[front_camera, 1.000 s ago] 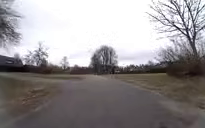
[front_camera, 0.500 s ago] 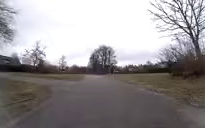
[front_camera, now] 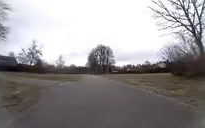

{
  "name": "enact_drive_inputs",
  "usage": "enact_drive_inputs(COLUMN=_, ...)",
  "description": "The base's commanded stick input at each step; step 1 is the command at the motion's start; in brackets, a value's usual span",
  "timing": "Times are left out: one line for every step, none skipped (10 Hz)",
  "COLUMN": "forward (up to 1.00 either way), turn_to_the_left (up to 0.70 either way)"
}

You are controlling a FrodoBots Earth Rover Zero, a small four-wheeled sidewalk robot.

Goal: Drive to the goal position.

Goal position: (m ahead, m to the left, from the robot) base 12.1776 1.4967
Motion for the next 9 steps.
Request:
enact_drive_inputs(forward=1.00, turn_to_the_left=0.00)
enact_drive_inputs(forward=1.00, turn_to_the_left=0.00)
enact_drive_inputs(forward=1.00, turn_to_the_left=0.00)
enact_drive_inputs(forward=1.00, turn_to_the_left=0.00)
enact_drive_inputs(forward=1.00, turn_to_the_left=0.00)
enact_drive_inputs(forward=1.00, turn_to_the_left=0.00)
enact_drive_inputs(forward=1.00, turn_to_the_left=0.00)
enact_drive_inputs(forward=1.00, turn_to_the_left=0.00)
enact_drive_inputs(forward=1.00, turn_to_the_left=0.00)
